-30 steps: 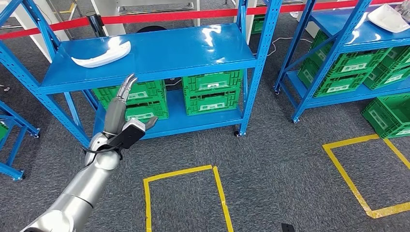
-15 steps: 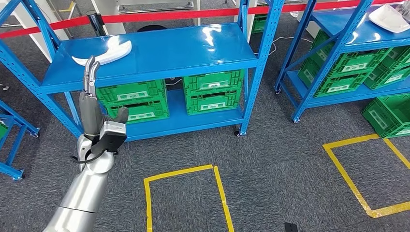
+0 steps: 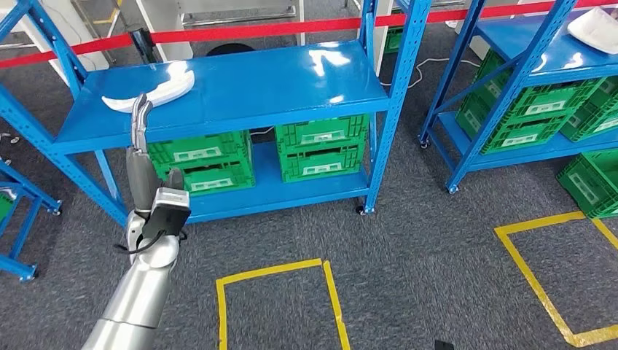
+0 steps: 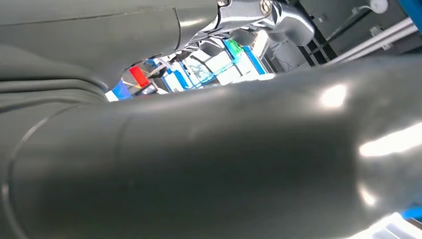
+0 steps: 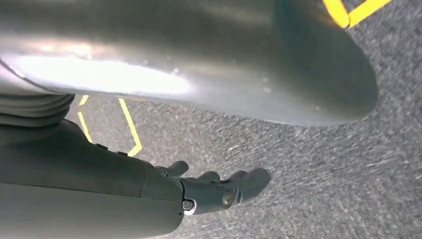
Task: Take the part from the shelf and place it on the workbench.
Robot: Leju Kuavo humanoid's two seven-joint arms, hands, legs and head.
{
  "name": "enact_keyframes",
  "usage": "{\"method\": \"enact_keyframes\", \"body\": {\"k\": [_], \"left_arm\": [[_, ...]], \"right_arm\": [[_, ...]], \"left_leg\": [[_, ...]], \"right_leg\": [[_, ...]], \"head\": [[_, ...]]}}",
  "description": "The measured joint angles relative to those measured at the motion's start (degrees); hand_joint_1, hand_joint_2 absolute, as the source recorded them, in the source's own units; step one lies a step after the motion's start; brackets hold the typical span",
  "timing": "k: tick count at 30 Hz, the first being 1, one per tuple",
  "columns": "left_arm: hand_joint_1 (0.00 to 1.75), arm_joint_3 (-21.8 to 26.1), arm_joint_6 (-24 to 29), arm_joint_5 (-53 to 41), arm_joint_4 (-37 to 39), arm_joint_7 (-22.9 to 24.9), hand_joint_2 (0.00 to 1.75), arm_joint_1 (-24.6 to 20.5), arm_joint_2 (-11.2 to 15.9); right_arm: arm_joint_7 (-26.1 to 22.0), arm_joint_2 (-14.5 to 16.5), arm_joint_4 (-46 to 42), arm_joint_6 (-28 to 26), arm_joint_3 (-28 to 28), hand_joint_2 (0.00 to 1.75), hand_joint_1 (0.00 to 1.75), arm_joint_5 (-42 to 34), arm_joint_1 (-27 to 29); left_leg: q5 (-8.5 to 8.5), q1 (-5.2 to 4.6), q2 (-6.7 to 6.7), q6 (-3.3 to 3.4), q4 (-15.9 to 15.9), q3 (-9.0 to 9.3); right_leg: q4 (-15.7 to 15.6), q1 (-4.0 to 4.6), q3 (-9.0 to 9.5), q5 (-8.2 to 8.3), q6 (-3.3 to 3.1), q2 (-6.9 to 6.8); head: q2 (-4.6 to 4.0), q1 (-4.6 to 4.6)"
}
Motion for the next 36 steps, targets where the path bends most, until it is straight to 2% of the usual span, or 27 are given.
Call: {"method": "enact_keyframes", "body": {"k": [1,2,4,6,7,8,9,12,13,14,15,17,18,19,21,22,23,24,25,26,28,29,30,31,32,34,36], "left_arm": [[0.00,0.07,-0.03,0.08,0.00,-0.14,0.00,0.04,-0.05],[0.00,0.14,-0.09,0.16,0.00,-0.25,0.00,0.03,-0.09],[0.00,0.27,-0.30,0.29,0.08,-0.41,0.00,0.20,-0.10],[0.00,0.34,-0.48,0.38,0.27,-0.48,0.00,0.78,-0.08],[0.00,0.37,-0.51,0.44,0.38,-0.49,0.00,1.13,-0.07],[0.00,0.39,-0.52,0.50,0.46,-0.51,0.00,1.42,-0.06],[0.00,0.44,-0.53,0.57,0.51,-0.56,0.00,1.63,-0.05],[0.00,0.83,-0.66,0.84,0.57,-0.72,0.00,2.09,0.06],[0.00,0.96,-0.79,0.90,0.54,-0.81,0.00,2.27,0.09],[0.00,1.04,-0.91,0.96,0.45,-0.91,0.00,2.39,0.12],[0.00,1.08,-1.03,1.03,0.32,-1.03,0.00,2.41,0.09],[0.00,1.16,-1.16,1.21,0.05,-1.16,0.00,2.31,-0.02],[0.00,1.19,-1.27,1.29,-0.03,-1.19,0.00,2.28,-0.09],[0.00,1.21,-1.39,1.37,-0.06,-1.19,0.00,2.35,-0.14],[0.00,1.22,-1.57,1.44,-0.06,-1.19,0.00,2.54,-0.19],[0.00,1.22,-1.60,1.46,-0.05,-1.19,0.00,2.65,-0.19],[0.00,1.23,-1.61,1.46,-0.04,-1.19,0.00,2.71,-0.18],[0.00,1.24,-1.61,1.47,-0.02,-1.19,0.00,2.74,-0.18],[0.00,1.24,-1.63,1.48,-0.01,-1.19,0.00,2.76,-0.20],[0.00,1.24,-1.66,1.48,0.03,-1.19,0.00,2.75,-0.22],[0.00,1.25,-1.80,1.52,0.19,-1.15,0.00,2.77,-0.39],[0.00,1.25,-1.93,1.55,0.26,-1.15,0.00,2.79,-0.46],[0.00,1.25,-2.08,1.58,0.27,-1.14,0.00,2.77,-0.54],[0.00,1.25,-2.23,1.61,0.23,-1.14,0.00,2.73,-0.56],[0.00,1.24,-2.33,1.62,0.19,-1.18,0.00,2.61,-0.56],[0.00,1.24,-2.43,1.63,0.16,-1.19,0.00,2.35,-0.58],[0.00,1.23,-2.54,1.63,0.30,-1.18,0.00,2.28,-0.62]], "right_arm": [[0.10,0.01,0.00,-0.15,-0.02,0.00,0.00,0.11,0.03],[0.19,0.01,0.00,-0.34,-0.03,0.00,0.00,0.24,0.02],[0.33,0.03,0.00,-0.82,-0.04,0.00,0.00,0.51,0.01],[0.30,0.04,0.00,-1.19,-0.04,0.00,0.00,0.72,0.09],[0.24,0.04,0.00,-1.32,-0.04,0.00,0.00,0.80,0.15],[0.16,0.04,0.00,-1.46,-0.05,0.00,0.00,0.85,0.18],[0.07,0.04,0.00,-1.60,-0.05,0.00,0.00,0.93,0.19],[-0.45,0.15,0.08,-1.61,-0.06,0.00,0.00,1.66,0.09],[-0.74,0.19,0.12,-1.39,-0.05,0.00,0.00,1.94,0.05],[-1.05,0.21,0.15,-1.17,-0.05,0.00,0.00,2.12,0.01],[-1.37,0.20,0.15,-0.97,-0.04,0.00,0.00,2.25,-0.01],[-1.85,0.15,0.15,-0.82,-0.02,0.00,0.00,2.45,-0.09],[-2.00,0.13,0.15,-0.81,0.01,0.00,0.00,2.55,-0.18],[-2.10,0.11,0.15,-0.81,0.04,0.00,0.00,2.63,-0.24],[-2.19,0.07,0.15,-0.81,0.07,0.00,0.00,2.75,-0.22],[-2.19,0.04,0.15,-0.82,0.07,0.00,0.00,2.76,-0.15],[-2.19,-0.01,0.15,-0.83,0.07,0.00,0.00,2.77,-0.08],[-2.20,-0.05,0.15,-0.83,0.07,0.00,0.00,2.77,-0.04],[-2.21,-0.11,0.15,-0.83,0.07,0.00,0.00,2.76,0.00],[-2.23,-0.15,0.18,-0.82,0.07,0.00,0.00,2.75,0.11],[-2.22,-0.18,0.26,-0.81,0.08,0.00,0.00,2.71,0.17],[-2.21,-0.18,0.30,-0.82,0.08,0.00,0.00,2.67,0.18],[-2.23,-0.17,0.31,-0.81,0.08,0.00,0.00,2.61,0.09],[-2.26,-0.15,0.31,-0.81,0.07,0.00,0.00,2.52,0.04],[-2.31,-0.13,0.31,-0.79,0.06,0.00,0.00,2.43,0.03],[-2.35,-0.10,0.31,-0.77,0.05,0.00,0.00,2.30,0.01],[-2.36,-0.11,0.31,-0.77,0.05,0.00,0.00,2.17,0.04]], "left_leg": [[0.38,0.02,0.08,-0.33,1.02,-0.32],[0.85,0.06,0.21,-0.62,3.11,-1.58],[0.53,0.17,0.54,-1.17,10.03,-6.26],[-2.55,0.22,0.67,-1.40,15.90,-11.43],[-3.95,0.22,0.68,-1.35,16.72,-13.11],[-4.22,0.19,0.68,-1.19,15.78,-13.96],[-2.98,0.13,0.68,-0.91,13.29,-14.08],[6.97,-0.48,0.65,0.45,3.23,-12.93],[9.15,-0.70,0.59,0.78,1.54,-12.50],[9.87,-0.80,0.45,0.99,0.85,-12.10],[9.64,-0.78,0.27,1.22,0.73,-11.41],[9.13,-0.57,-0.09,1.89,0.20,-9.87],[8.70,-0.51,-0.25,2.23,0.03,-9.12],[8.14,-0.45,-0.41,2.50,-0.10,-8.49],[6.95,-0.45,-0.99,2.75,-0.09,-7.38],[6.36,-0.44,-1.43,2.74,-0.05,-6.78],[5.75,-0.42,-1.92,2.67,0.01,-6.08],[5.10,-0.40,-2.44,2.54,0.06,-5.29],[4.41,-0.36,-2.93,2.36,0.14,-4.50],[3.71,-0.36,-3.40,2.13,0.33,-3.74],[2.65,-0.34,-4.40,1.52,0.43,-3.19],[2.41,-0.33,-4.83,1.18,0.53,-3.12],[2.31,-0.33,-5.14,0.84,0.41,-3.11],[2.34,-0.36,-4.82,0.55,0.73,-3.20],[2.58,-0.46,-3.82,0.24,2.00,-3.73],[2.29,-0.49,-1.07,-0.40,7.40,-7.08],[-0.09,-0.23,0.42,-0.98,14.28,-11.97]], "right_leg": [[-0.07,-0.08,0.37,-0.13,-0.45,0.04],[-0.20,-0.15,0.86,-0.38,-0.84,0.06],[-0.57,-0.23,2.00,-1.09,-1.39,0.09],[-0.82,-0.21,3.35,-2.14,-1.65,0.17],[-0.88,-0.18,4.21,-2.79,-1.71,0.24],[-0.91,-0.12,5.21,-3.52,-1.74,0.31],[-0.94,-0.03,6.28,-4.29,-1.73,0.37],[-1.06,0.30,8.78,-6.55,-1.26,0.48],[-1.23,0.38,9.44,-7.14,-0.95,0.53],[-1.06,0.48,10.06,-7.27,-0.60,0.61],[-0.58,0.52,10.27,-7.01,-0.25,0.65],[3.13,0.47,8.80,-5.65,0.26,0.51],[6.13,0.42,6.89,-5.60,0.49,0.42],[9.34,0.37,4.52,-6.39,0.67,0.34],[14.20,0.38,-0.17,-10.07,0.98,0.31],[14.91,0.37,-1.79,-11.60,1.08,0.31],[14.19,0.36,-2.73,-11.97,1.15,0.32],[11.95,0.32,-2.93,-10.74,1.19,0.39],[8.50,0.26,-2.58,-7.97,1.21,0.75],[5.00,0.23,-2.16,-4.33,1.14,1.55],[0.61,0.38,-1.45,0.43,0.45,2.78],[0.09,0.51,-1.32,1.13,-0.08,2.89],[-0.07,0.60,-0.95,0.85,-0.67,2.41],[-0.29,0.54,-0.41,0.90,-1.10,1.97],[-0.62,0.44,0.21,0.70,-1.52,1.51],[-1.18,0.28,1.59,0.11,-2.10,0.77],[-1.36,0.27,2.79,-0.86,-2.35,0.13]], "head": [[0.00,-0.07],[0.00,-0.18],[0.00,-0.36],[0.00,-0.44],[0.00,-0.46],[0.00,-0.49],[0.00,-0.50],[0.00,-0.52],[0.00,-0.54],[0.00,-0.54],[0.00,-0.55],[0.00,-0.51],[0.00,-0.48],[0.00,-0.43],[0.00,-0.38],[0.00,-0.38],[0.00,-0.37],[0.00,-0.37],[0.00,-0.37],[0.00,-0.35],[0.00,-0.37],[0.00,-0.39],[0.00,-0.42],[0.00,-0.44],[0.00,-0.57],[0.00,-0.81],[0.00,-0.95]]}}
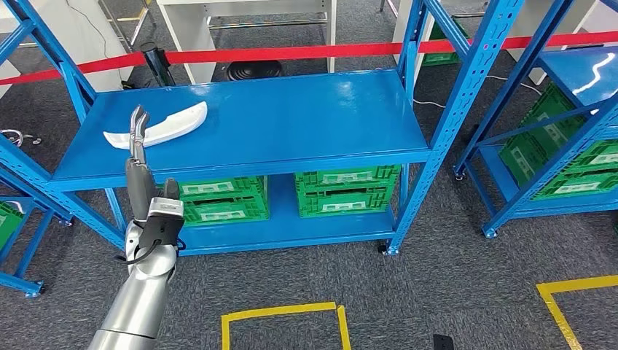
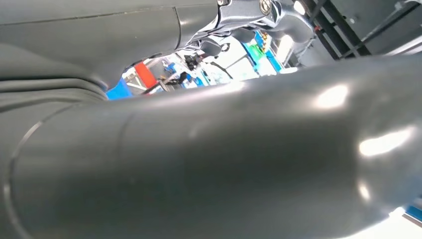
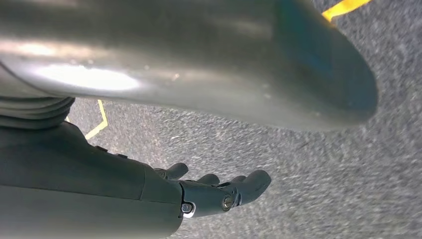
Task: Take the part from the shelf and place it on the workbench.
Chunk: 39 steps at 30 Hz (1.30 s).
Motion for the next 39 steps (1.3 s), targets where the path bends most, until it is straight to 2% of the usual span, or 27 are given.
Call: {"method": "enact_keyframes", "body": {"k": [1,2,3,5,6,7,8,9,11,12,13,15,16,17,18,20,21,22,27,29,31,32,33,34,36,38,39], "left_arm": [[0.00,0.00,-0.09,0.00,0.11,0.01,0.00,0.03,-0.02],[0.00,0.00,-0.20,0.00,0.25,0.01,0.00,0.05,-0.02],[0.00,-0.01,-0.29,-0.01,0.38,0.01,0.00,0.01,-0.02],[0.00,-0.01,-0.42,-0.08,0.68,-0.03,0.00,-0.24,-0.01],[0.00,-0.01,-0.45,-0.13,0.90,-0.07,0.00,-0.47,-0.01],[0.00,-0.02,-0.50,-0.18,1.10,-0.10,0.00,-0.67,-0.02],[0.00,-0.04,-0.56,-0.24,1.26,-0.14,0.00,-0.83,-0.03],[0.00,-0.05,-0.61,-0.28,1.38,-0.15,0.00,-0.95,-0.03],[0.00,-0.05,-0.67,-0.54,1.49,-0.19,0.00,-1.12,-0.08],[0.00,-0.05,-0.68,-0.70,1.57,-0.21,0.00,-1.31,-0.13],[0.00,-0.05,-0.69,-0.94,1.66,-0.23,0.00,-1.50,-0.22],[0.00,-0.08,-0.70,-1.46,1.96,-0.25,0.00,-1.79,-0.43],[0.00,-0.10,-0.70,-1.76,2.16,-0.25,0.00,-1.83,-0.49],[0.00,-0.12,-0.70,-2.01,2.42,-0.25,0.00,-1.87,-0.51],[0.00,-0.14,-0.70,-2.18,2.68,-0.24,0.00,-1.97,-0.52],[0.00,-0.22,-0.70,-2.35,3.13,-0.22,0.00,-2.41,-0.54],[0.00,-0.28,-0.70,-2.44,3.33,-0.23,0.00,-2.72,-0.55],[0.00,-0.35,-0.71,-2.54,3.50,-0.21,0.00,-3.00,-0.55],[0.00,-0.60,-0.99,-3.20,5.04,-0.21,0.00,-4.67,-0.44],[0.00,-0.83,-1.52,-3.10,6.41,-0.19,0.00,-5.92,-0.39],[0.00,-1.13,-2.61,-2.30,8.55,-0.19,0.00,-7.23,-0.40],[0.00,-1.27,-3.29,-1.77,9.76,-0.18,0.00,-7.73,-0.40],[0.00,-1.43,-3.92,-1.34,10.96,-0.18,0.00,-8.18,-0.43],[0.00,-1.63,-4.32,-1.11,12.03,-0.16,0.00,-8.65,-0.46],[0.00,-2.17,-4.61,-1.19,14.14,-0.18,0.00,-10.02,-0.66],[0.00,-2.82,-4.69,-1.48,16.22,-0.21,0.00,-11.61,-0.98],[0.00,-3.09,-4.95,-1.52,17.13,-0.22,0.00,-12.19,-1.11]], "right_arm": [[-0.03,0.00,0.00,0.01,0.00,0.00,0.00,-0.11,0.01],[-0.09,0.00,0.00,0.03,0.00,0.00,0.00,-0.22,0.01],[-0.19,0.01,0.00,0.09,0.00,0.00,0.00,-0.33,0.01],[-0.47,0.04,0.01,0.31,-0.01,0.00,0.00,-0.54,0.01],[-0.62,0.09,0.02,0.51,-0.02,0.00,0.00,-0.66,-0.01],[-0.73,0.13,0.03,0.69,-0.03,0.00,0.00,-0.77,-0.06],[-0.81,0.17,0.04,0.85,-0.04,0.00,0.00,-0.87,-0.09],[-0.84,0.20,0.04,0.96,-0.05,0.00,0.00,-0.93,-0.15],[-0.84,0.23,0.04,1.00,-0.07,0.00,0.00,-0.96,-0.18],[-0.83,0.24,0.04,1.02,-0.08,0.00,0.00,-0.95,-0.20],[-0.83,0.24,0.04,1.06,-0.09,0.00,0.00,-0.96,-0.24],[-0.79,0.23,0.04,1.27,-0.20,0.00,0.00,-1.03,-0.26],[-0.75,0.22,0.04,1.43,-0.29,0.00,0.00,-1.06,-0.22],[-0.72,0.22,0.04,1.65,-0.39,0.00,0.00,-1.07,-0.16],[-0.69,0.21,0.04,1.82,-0.46,0.00,0.00,-1.03,-0.10],[-0.68,0.20,0.04,2.05,-0.51,0.00,0.00,-0.92,-0.06],[-0.67,0.23,0.05,2.10,-0.52,0.00,0.00,-0.88,-0.09],[-0.67,0.28,0.07,2.15,-0.54,0.00,0.00,-0.84,-0.13],[-0.39,0.39,0.11,2.67,-0.71,0.00,0.00,-0.68,-0.08],[-0.29,0.39,0.11,2.85,-0.75,0.00,0.00,-0.66,-0.12],[-0.25,0.39,0.11,2.89,-0.84,0.00,0.00,-0.88,-0.15],[-0.26,0.39,0.11,2.89,-0.92,0.00,0.00,-1.08,-0.14],[-0.28,0.39,0.11,2.91,-1.02,0.00,0.00,-1.28,-0.12],[-0.32,0.39,0.11,2.97,-1.10,0.00,0.00,-1.42,-0.11],[-0.51,0.39,0.11,3.17,-1.26,0.00,0.00,-1.54,-0.13],[-0.86,0.39,0.11,3.39,-1.37,0.00,0.00,-1.61,-0.21],[-1.01,0.39,0.11,3.49,-1.40,0.00,0.00,-1.64,-0.23]], "left_leg": [[-1.05,0.15,0.18,-0.17,1.96,-1.88],[-1.11,0.24,0.26,-0.21,2.26,-2.92],[0.26,0.29,0.29,-0.13,0.57,-2.96],[6.07,0.16,0.50,0.44,-7.01,-0.91],[8.20,-0.02,0.71,0.75,-10.69,0.15],[9.57,-0.21,0.90,1.07,-13.13,0.92],[10.04,-0.40,1.00,1.33,-14.26,1.24],[9.62,-0.53,0.90,1.49,-14.36,1.35],[9.81,-0.24,0.60,2.01,-14.79,2.04],[9.71,-0.06,0.51,2.31,-15.12,2.49],[9.55,0.12,0.47,2.65,-15.39,2.91],[8.99,0.11,0.34,3.12,-15.33,3.24],[8.67,0.10,0.20,3.21,-15.17,3.33],[8.32,0.10,0.02,3.19,-14.96,3.45],[7.95,0.14,-0.17,3.08,-14.68,3.62],[7.04,0.29,-0.48,2.66,-13.85,3.98],[6.61,0.21,-0.61,2.34,-13.37,4.00],[6.26,0.12,-0.72,2.02,-13.00,3.92],[5.28,-0.05,-0.66,0.57,-12.00,3.49],[2.83,0.14,-0.26,-0.05,-7.32,1.27],[0.17,0.34,-0.02,-0.44,-0.12,-2.47],[-0.08,0.39,0.03,-0.49,1.98,-3.68],[0.71,0.43,0.07,-0.45,2.06,-3.93],[2.42,0.44,0.09,-0.30,-0.10,-3.02],[6.02,0.34,0.21,0.20,-7.63,0.63],[7.07,0.07,0.27,0.69,-12.41,3.12],[6.72,-0.08,0.25,0.90,-12.89,3.41]], "right_leg": [[-0.01,-0.01,0.65,-0.55,-0.04,-0.25],[0.00,-0.01,1.36,-1.12,-0.06,-0.45],[-0.01,0.00,2.16,-1.70,-0.06,-0.59],[-0.05,0.04,3.65,-2.84,0.05,-0.74],[-0.04,0.12,4.18,-3.35,0.24,-0.75],[-0.05,0.20,4.44,-3.81,0.52,-0.77],[-0.11,0.24,4.53,-4.17,0.86,-0.80],[-0.23,0.30,4.72,-4.43,1.22,-0.85],[-0.10,0.28,5.00,-5.10,1.87,-0.88],[1.06,0.27,4.60,-5.78,2.16,-0.80],[3.52,0.22,3.34,-6.91,2.46,-0.66],[11.21,0.14,-1.45,-9.59,2.96,-0.50],[14.53,0.10,-3.96,-10.21,3.15,-0.48],[16.04,0.06,-5.65,-9.69,3.28,-0.47],[15.23,0.01,-6.18,-7.92,3.36,-0.46],[8.69,-0.13,-4.43,-2.86,3.42,-0.43],[5.49,-0.14,-3.30,-1.24,3.37,-0.31],[3.44,-0.17,-2.51,-0.47,3.07,-0.17],[2.20,-0.30,-1.88,-0.53,1.05,0.04],[1.99,-0.42,-1.52,-0.57,0.54,-0.03],[1.98,-0.41,-1.33,-0.74,0.28,-0.10],[1.98,-0.41,-1.22,-0.84,0.23,-0.12],[1.99,-0.41,-1.07,-0.96,0.22,-0.10],[1.99,-0.41,-0.86,-1.09,0.28,-0.07],[1.97,-0.34,-0.38,-1.44,0.61,-0.05],[1.86,-0.23,-0.16,-1.66,1.22,-0.09],[1.70,-0.19,-0.10,-1.67,1.56,-0.12]], "head": [[0.00,-0.01],[0.00,-0.01],[0.00,-0.01],[0.00,-0.01],[0.00,-0.02],[0.00,-0.01],[-0.01,0.01],[-0.01,0.02],[-0.01,0.07],[0.00,0.14],[0.00,0.22],[0.00,0.36],[0.00,0.38],[0.00,0.40],[0.00,0.41],[0.00,0.43],[0.00,0.49],[0.00,0.54],[0.00,0.54],[0.00,0.28],[0.00,0.14],[0.00,0.13],[0.00,0.13],[0.00,0.13],[0.00,0.14],[-0.01,0.16],[-0.01,0.19]]}}
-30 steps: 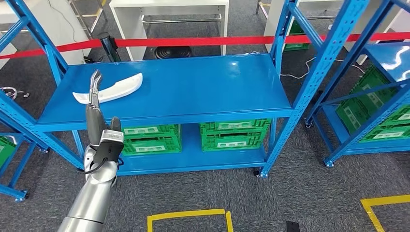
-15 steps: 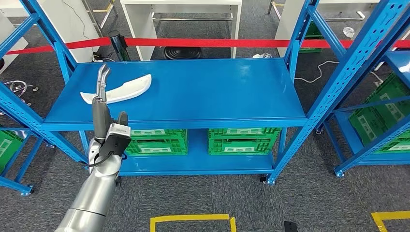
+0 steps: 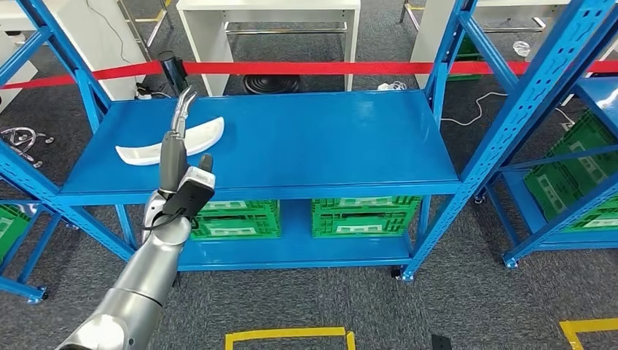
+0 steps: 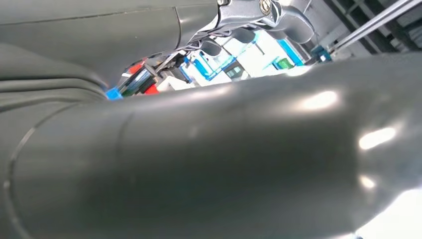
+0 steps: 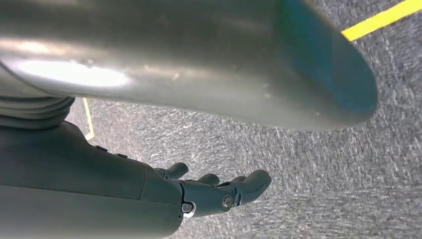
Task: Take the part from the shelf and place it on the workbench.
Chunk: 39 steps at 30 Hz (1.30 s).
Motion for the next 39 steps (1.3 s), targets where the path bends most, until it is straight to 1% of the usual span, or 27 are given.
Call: {"method": "enact_keyframes", "body": {"k": [2,4,5,7,8,9,10,12,13,15,17,19,20,22,23,24,25,27,28,29,31,33,34,35,37,38,39], "left_arm": [[0.00,-0.38,-1.54,0.33,1.49,0.01,0.00,-0.69,-0.20],[0.00,-0.70,-3.59,0.96,2.67,-0.01,0.00,-1.50,-0.39],[0.00,-0.92,-4.31,1.19,3.21,-0.02,0.00,-1.94,-0.50],[0.00,-1.29,-4.81,1.31,4.27,-0.03,0.00,-2.50,-0.63],[0.00,-1.48,-4.83,1.19,4.85,-0.03,0.00,-2.57,-0.66],[0.00,-1.63,-4.76,1.01,5.42,-0.02,0.00,-2.63,-0.68],[0.00,-1.81,-4.66,0.79,6.05,0.01,0.00,-2.78,-0.69],[0.00,-2.10,-4.52,0.32,7.41,0.19,0.00,-3.52,-0.72],[0.00,-2.23,-4.50,0.06,8.24,0.40,0.00,-4.14,-0.71],[0.00,-2.54,-4.51,-0.62,10.18,1.06,0.00,-5.55,-0.66],[0.00,-2.85,-4.44,-1.38,12.10,1.99,0.00,-6.79,-0.49],[0.00,-3.07,-4.34,-2.03,13.87,2.94,0.00,-8.04,-0.17],[0.00,-3.14,-4.31,-2.30,14.79,3.43,0.00,-8.67,0.03],[0.00,-3.26,-4.26,-2.76,16.59,4.22,0.00,-9.58,0.47],[0.00,-3.35,-4.20,-2.99,17.38,4.60,0.00,-9.76,0.65],[0.00,-3.46,-4.10,-3.20,18.09,4.96,0.00,-9.85,0.84],[0.00,-3.57,-4.01,-3.33,18.71,5.26,0.00,-10.00,1.02],[0.00,-3.69,-3.91,-3.48,19.74,5.82,0.00,-10.69,1.34],[0.00,-3.74,-3.91,-3.48,20.19,6.05,0.00,-11.21,1.45],[0.00,-3.81,-3.91,-3.48,20.58,6.27,0.00,-11.69,1.53],[0.00,-3.91,-3.91,-3.48,21.24,6.69,0.00,-12.28,1.74],[0.00,-3.94,-3.91,-3.49,21.67,6.97,0.00,-12.56,2.01],[0.00,-3.94,-3.91,-3.50,21.86,7.10,0.00,-12.79,2.11],[0.00,-3.96,-3.90,-3.54,22.01,7.20,0.00,-13.03,2.14],[0.00,-3.98,-3.90,-3.62,22.39,7.37,0.00,-13.36,2.15],[0.00,-3.99,-3.90,-3.66,22.59,7.40,0.00,-13.39,2.16],[0.00,-4.00,-3.91,-3.69,22.81,7.43,0.00,-13.38,2.17]], "right_arm": [[-0.16,-0.01,0.00,0.35,-0.04,0.00,0.00,-0.02,-0.02],[-0.15,-0.03,0.00,0.77,-0.06,0.00,0.00,0.05,-0.05],[-0.10,-0.04,0.00,0.91,-0.07,0.00,0.00,0.09,-0.06],[0.09,-0.05,0.00,1.09,-0.13,0.00,0.00,0.14,-0.02],[0.28,-0.06,0.00,1.11,-0.21,0.00,0.00,0.16,0.05],[0.51,-0.07,0.00,1.11,-0.29,0.00,0.00,0.19,0.14],[0.82,-0.07,0.00,1.06,-0.37,0.00,0.00,0.25,0.20],[1.52,-0.07,0.00,0.80,-0.46,0.00,0.00,0.37,0.22],[1.90,-0.05,0.01,0.64,-0.50,0.00,0.00,0.41,0.18],[2.52,0.02,0.02,0.47,-0.56,0.00,0.00,0.57,0.20],[2.92,0.18,0.04,0.52,-0.56,0.00,0.00,0.93,0.28],[3.14,0.34,0.04,0.66,-0.56,0.00,0.00,1.28,0.28],[3.25,0.42,0.04,0.80,-0.56,0.00,0.00,1.46,0.27],[3.38,0.48,0.05,1.14,-0.56,0.00,0.00,1.72,0.27],[3.38,0.50,0.06,1.31,-0.56,0.00,0.00,1.78,0.28],[3.32,0.51,0.07,1.43,-0.56,0.00,0.00,1.80,0.29],[3.18,0.52,0.07,1.53,-0.56,0.00,0.00,1.80,0.29],[2.76,0.60,0.07,1.61,-0.56,0.00,0.00,1.86,0.28],[2.56,0.65,0.07,1.62,-0.56,0.00,0.00,1.90,0.25],[2.40,0.70,0.07,1.62,-0.56,0.00,0.00,1.93,0.21],[2.18,0.77,0.07,1.62,-0.56,0.00,0.00,1.93,0.17],[1.91,0.78,0.07,1.61,-0.56,0.00,0.00,1.89,0.20],[1.75,0.78,0.07,1.60,-0.56,0.00,0.00,1.86,0.18],[1.58,0.76,0.07,1.58,-0.56,0.00,0.00,1.82,0.15],[1.39,0.74,0.07,1.54,-0.56,0.00,0.00,1.80,0.11],[1.37,0.74,0.07,1.52,-0.56,0.00,0.00,1.80,0.14],[1.37,0.73,0.07,1.51,-0.56,0.00,0.00,1.80,0.19]], "left_leg": [[0.07,0.07,-0.06,0.64,-0.58,0.35],[0.19,0.33,-0.06,1.39,-1.27,0.96],[0.18,0.42,-0.05,1.68,-1.50,1.22],[-0.02,0.32,-0.05,2.09,-1.52,1.38],[-0.16,0.26,-0.06,2.20,-1.46,1.45],[-0.32,0.22,-0.10,2.24,-1.36,1.55],[-0.51,0.22,-0.17,2.18,-1.21,1.67],[-1.03,0.19,-0.35,1.83,-0.75,1.86],[-1.29,0.09,-0.48,1.53,-0.48,1.83],[-1.57,-0.10,-0.63,0.89,-0.31,1.75],[-1.64,-0.09,-0.65,0.25,-0.46,1.80],[-2.82,0.00,-0.50,-0.46,1.35,1.02],[-4.18,0.12,-0.39,-0.80,3.99,-0.26],[-7.37,0.37,-0.25,-1.33,11.65,-4.16],[-8.13,0.49,-0.20,-1.49,14.63,-5.84],[-7.78,0.57,-0.16,-1.56,15.69,-6.62],[-6.29,0.64,-0.11,-1.54,14.35,-6.22],[-1.90,0.67,0.04,-1.23,6.61,-2.86],[-0.51,0.54,0.11,-1.01,2.82,-1.05],[0.15,0.41,0.15,-0.74,0.30,0.17],[-0.09,0.07,0.09,-0.15,-0.95,0.91],[0.02,0.22,0.03,0.60,-1.40,1.30],[0.07,0.35,0.03,1.01,-1.70,1.57],[0.11,0.50,0.04,1.35,-1.96,1.83],[-0.11,0.46,0.03,1.83,-1.99,2.01],[-0.25,0.41,0.01,1.93,-1.92,2.06],[-0.43,0.38,-0.03,1.97,-1.82,2.14]], "right_leg": [[-0.27,-0.04,0.26,-0.07,0.73,-0.04],[1.80,0.01,-0.64,-1.33,1.33,-0.03],[4.58,0.01,-2.09,-2.67,1.52,-0.01],[11.97,0.10,-6.30,-5.43,1.79,0.01],[14.48,0.10,-7.96,-5.84,1.85,0.01],[15.00,0.11,-8.67,-5.12,1.84,0.01],[13.22,0.11,-8.21,-3.36,1.79,0.01],[5.78,0.14,-5.03,0.72,1.51,0.02],[2.67,0.20,-3.60,1.90,1.26,0.04],[0.21,0.34,-2.46,2.17,0.65,0.10],[-0.05,0.25,-2.33,2.27,-0.03,0.10],[-0.39,0.03,-2.01,2.36,-0.75,0.08],[-0.50,-0.07,-1.85,2.33,-1.04,0.05],[-0.52,-0.08,-1.70,2.15,-1.35,0.05],[-0.51,-0.09,-1.61,2.06,-1.40,0.07],[-0.50,-0.10,-1.47,1.96,-1.39,0.11],[-0.49,-0.12,-1.27,1.82,-1.33,0.16],[-0.49,-0.14,-0.73,1.47,-1.03,0.20],[-0.47,-0.07,-0.57,1.28,-0.78,0.18],[-0.50,-0.01,-0.47,1.17,-0.48,0.14],[-0.74,0.05,-0.36,1.11,0.18,0.09],[-0.70,-0.02,-0.24,0.89,0.86,0.06],[0.29,-0.03,-0.64,0.32,1.16,0.06],[2.44,-0.03,-1.68,-0.75,1.42,0.07],[9.69,-0.02,-5.64,-3.66,1.77,0.08],[13.06,-0.02,-7.70,-4.60,1.88,0.08],[14.86,-0.02,-9.08,-4.56,1.94,0.08]], "head": [[0.01,0.04],[0.01,0.17],[0.01,0.29],[0.01,0.45],[0.01,0.47],[0.01,0.47],[0.01,0.48],[0.01,0.49],[0.01,0.47],[0.01,0.45],[0.01,0.46],[0.01,0.28],[0.01,0.16],[0.01,0.00],[0.01,0.00],[0.01,0.00],[0.01,0.00],[0.01,0.01],[0.01,-0.01],[0.01,0.03],[0.01,0.08],[0.01,0.13],[0.01,0.17],[0.01,0.25],[0.01,0.39],[0.01,0.43],[0.01,0.43]]}}
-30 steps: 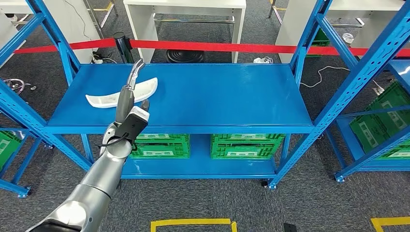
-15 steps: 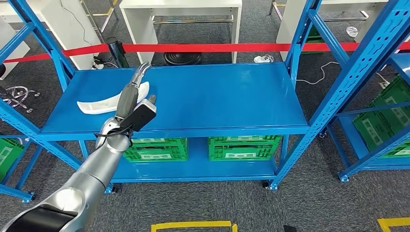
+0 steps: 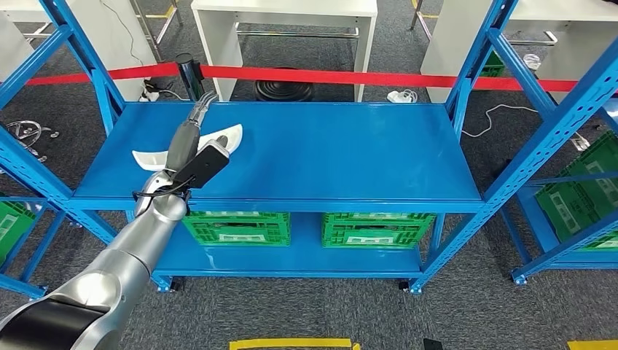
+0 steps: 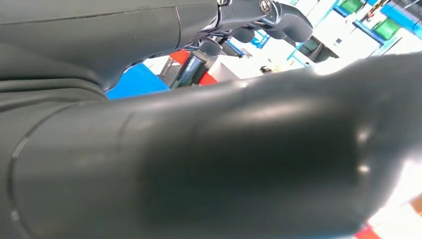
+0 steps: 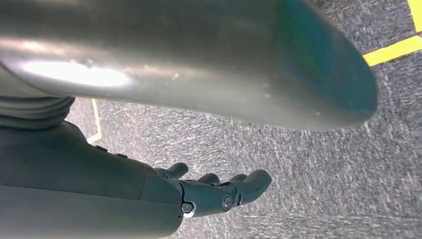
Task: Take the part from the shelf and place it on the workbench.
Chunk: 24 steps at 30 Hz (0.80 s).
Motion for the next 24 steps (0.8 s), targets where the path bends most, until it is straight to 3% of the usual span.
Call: {"method": "enact_keyframes", "body": {"k": [1,2,3,5,10,12,14,15,16,18,20,21,24], "left_arm": [[0.00,0.00,0.01,-0.04,0.17,0.04,0.00,0.00,0.01],[0.00,0.00,0.04,-0.09,0.28,0.08,0.00,0.00,0.01],[0.00,0.00,0.09,-0.18,0.34,0.12,0.00,-0.02,0.02],[0.00,0.00,0.27,-0.29,0.44,0.20,0.00,-0.11,0.08],[0.00,0.00,0.64,-0.46,0.69,0.32,0.00,-0.23,0.60],[0.00,0.00,0.65,-0.47,0.73,0.24,0.00,-0.35,0.96],[0.00,0.00,0.49,-0.57,0.90,0.17,0.00,-0.26,1.26],[0.00,-0.01,0.36,-0.69,1.02,0.19,0.00,-0.15,1.42],[0.00,-0.01,0.25,-0.82,1.11,0.20,0.00,-0.08,1.56],[0.00,-0.01,0.15,-0.98,1.19,0.25,0.00,-0.13,1.83],[0.00,0.00,0.14,-1.00,1.18,0.27,0.00,-0.32,2.04],[0.00,-0.01,0.12,-1.01,1.18,0.28,0.00,-0.39,2.10],[0.00,-0.02,0.09,-1.05,1.14,0.34,0.00,-0.44,2.19]], "right_arm": [[0.01,-0.02,0.00,-0.01,0.00,0.00,0.00,0.00,0.04],[0.03,-0.05,0.00,-0.01,0.00,0.00,0.00,0.02,0.06],[0.07,-0.09,0.00,-0.02,0.00,0.00,0.00,0.05,0.05],[0.19,-0.15,0.00,0.05,0.01,0.00,0.00,0.22,-0.01],[0.40,-0.16,0.00,0.21,0.00,0.00,0.00,0.61,0.02],[0.41,-0.17,0.00,0.35,0.00,0.00,0.00,0.69,0.00],[0.46,-0.18,0.00,0.62,0.00,0.00,0.00,0.80,-0.02],[0.51,-0.18,0.00,0.73,0.00,0.00,0.00,0.84,0.00],[0.55,-0.19,0.00,0.79,0.00,0.00,0.00,0.87,0.02],[0.59,-0.17,0.00,0.84,0.00,0.00,0.00,0.91,0.05],[0.58,-0.14,0.01,0.88,0.00,0.00,0.00,0.96,0.02],[0.60,-0.12,0.02,0.90,0.00,0.00,0.00,0.98,-0.01],[0.66,-0.08,0.02,0.92,0.00,0.00,0.00,0.98,-0.08]], "left_leg": [[-0.22,0.00,-0.07,-0.05,0.15,0.13],[-0.50,0.02,-0.15,-0.17,0.34,0.30],[-0.85,0.05,-0.21,-0.38,0.60,0.48],[-1.53,-0.14,-0.33,-1.01,1.14,0.53],[-2.58,-0.25,-0.36,-2.70,1.89,0.51],[-4.93,-0.11,-0.20,-3.36,6.89,-1.95],[-7.55,0.03,-0.08,-3.76,14.52,-6.37],[-7.73,0.09,-0.04,-3.82,16.85,-8.01],[-6.77,0.12,-0.01,-3.79,17.09,-8.63],[-2.13,0.13,0.01,-3.41,10.90,-6.35],[0.96,-0.10,0.07,-2.84,3.38,-2.88],[1.33,-0.24,0.07,-2.55,1.37,-1.92],[0.92,-0.30,-0.02,-1.67,0.25,-1.22]], "right_leg": [[-0.53,0.00,-0.23,1.24,-0.01,0.00],[-3.26,-0.01,0.71,3.36,-0.08,-0.01],[-7.25,-0.02,2.31,5.58,-0.20,-0.03],[-13.40,0.11,5.21,7.74,-0.67,-0.02],[-15.12,0.07,6.53,7.35,-2.56,0.10],[-15.37,-0.13,7.09,7.15,-3.13,0.05],[-15.38,-0.15,7.34,6.85,-3.39,0.03],[-15.38,-0.15,7.49,6.69,-3.42,0.06],[-15.37,-0.15,7.69,6.52,-3.41,0.11],[-15.38,-0.15,8.38,6.08,-3.22,0.22],[-15.38,-0.04,8.93,5.59,-2.77,0.24],[-15.42,0.00,9.04,5.43,-2.47,0.22],[-15.78,0.06,9.33,5.19,-1.45,0.12]], "head": [[0.00,0.01],[0.00,0.01],[0.00,0.02],[0.00,0.05],[0.00,-0.04],[0.00,-0.27],[0.00,-0.37],[0.00,-0.39],[0.00,-0.39],[0.00,-0.39],[0.00,-0.38],[0.00,-0.37],[0.00,-0.34]]}}
